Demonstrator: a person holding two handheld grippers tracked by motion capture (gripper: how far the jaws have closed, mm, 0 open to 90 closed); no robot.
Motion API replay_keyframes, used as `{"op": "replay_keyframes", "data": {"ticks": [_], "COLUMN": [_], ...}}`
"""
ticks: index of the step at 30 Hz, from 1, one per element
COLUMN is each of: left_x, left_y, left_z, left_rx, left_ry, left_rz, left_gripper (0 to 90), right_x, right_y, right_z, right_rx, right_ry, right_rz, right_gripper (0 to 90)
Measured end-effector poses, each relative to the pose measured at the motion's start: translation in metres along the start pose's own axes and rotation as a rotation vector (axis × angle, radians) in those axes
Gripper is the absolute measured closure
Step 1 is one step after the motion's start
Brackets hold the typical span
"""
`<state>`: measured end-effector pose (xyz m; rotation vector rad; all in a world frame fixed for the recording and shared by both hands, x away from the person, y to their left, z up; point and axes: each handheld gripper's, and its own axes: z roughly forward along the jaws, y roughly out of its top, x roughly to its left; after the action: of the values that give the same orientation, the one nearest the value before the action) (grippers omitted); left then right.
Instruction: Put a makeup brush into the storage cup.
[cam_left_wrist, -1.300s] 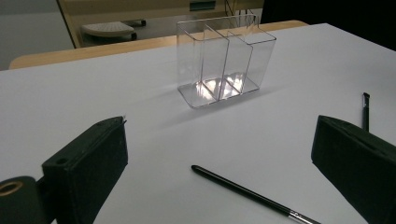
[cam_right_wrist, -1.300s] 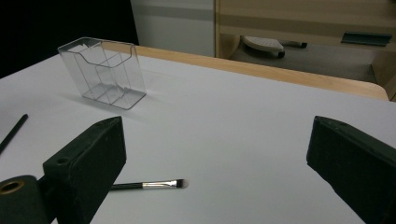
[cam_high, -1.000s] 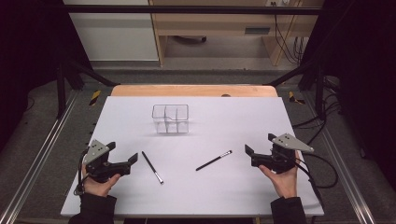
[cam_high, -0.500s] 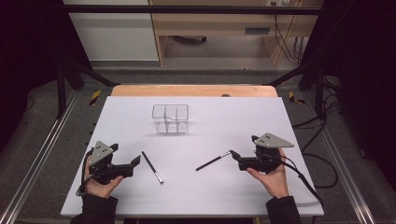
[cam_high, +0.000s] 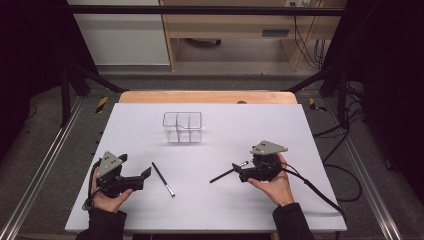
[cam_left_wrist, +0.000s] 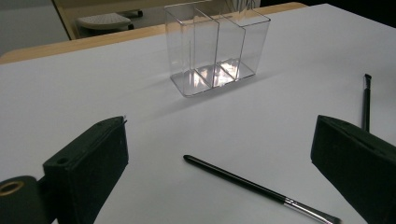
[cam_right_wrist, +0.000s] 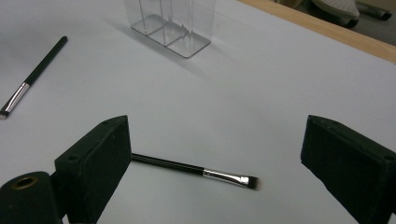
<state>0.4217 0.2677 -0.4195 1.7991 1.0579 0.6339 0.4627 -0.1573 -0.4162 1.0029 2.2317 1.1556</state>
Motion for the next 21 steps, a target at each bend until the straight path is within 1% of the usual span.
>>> {"op": "replay_keyframes", "data": {"ticks": [2,3,4,5,6,11,12,14,16,17,18,19,21], "left_x": [-0.001,-0.001,-0.001,-0.002,-0.002,-0.004,-0.005,-0.005,-0.006,-0.007,-0.007,-0.007,-0.008], "left_y": [0.0,0.0,0.0,0.0,0.0,-0.001,-0.001,-0.001,-0.001,-0.001,-0.001,-0.001,-0.001], "left_z": [0.001,0.001,0.001,0.002,0.002,0.003,0.003,0.004,0.004,0.005,0.005,0.005,0.005], "left_rx": [0.004,0.007,0.007,0.009,0.009,0.018,0.019,0.019,0.023,0.024,0.024,0.025,0.024], "left_ry": [-0.001,-0.002,-0.002,-0.004,-0.004,-0.002,-0.004,-0.004,-0.006,-0.005,-0.006,-0.008,-0.009], "left_rz": [0.006,0.008,0.008,0.011,0.011,0.019,0.025,0.027,0.031,0.034,0.035,0.035,0.035], "left_gripper": [3.2,3.2,3.2,3.2,3.2,3.3,3.4,3.4,3.4,3.4,3.4,3.4,3.4], "right_x": [0.002,0.003,0.003,0.004,0.004,0.009,0.01,0.011,0.013,0.014,0.015,0.016,0.017], "right_y": [0.001,0.001,0.001,0.0,0.0,-0.004,-0.006,-0.008,-0.01,-0.011,-0.012,-0.013,-0.016], "right_z": [0.006,0.011,0.011,0.017,0.017,0.029,0.034,0.036,0.041,0.044,0.047,0.049,0.054], "right_rx": [0.02,0.042,0.042,0.064,0.064,0.102,0.122,0.13,0.134,0.143,0.164,0.17,0.188], "right_ry": [-0.002,0.003,0.003,0.016,0.016,0.066,0.08,0.085,0.104,0.114,0.121,0.121,0.134], "right_rz": [-0.016,-0.028,-0.028,-0.038,-0.038,-0.052,-0.057,-0.059,-0.056,-0.057,-0.069,-0.08,-0.083], "right_gripper": [9.8,9.9,9.9,10.1,10.1,10.9,11.0,11.0,11.5,11.5,11.6,11.8,11.9]}}
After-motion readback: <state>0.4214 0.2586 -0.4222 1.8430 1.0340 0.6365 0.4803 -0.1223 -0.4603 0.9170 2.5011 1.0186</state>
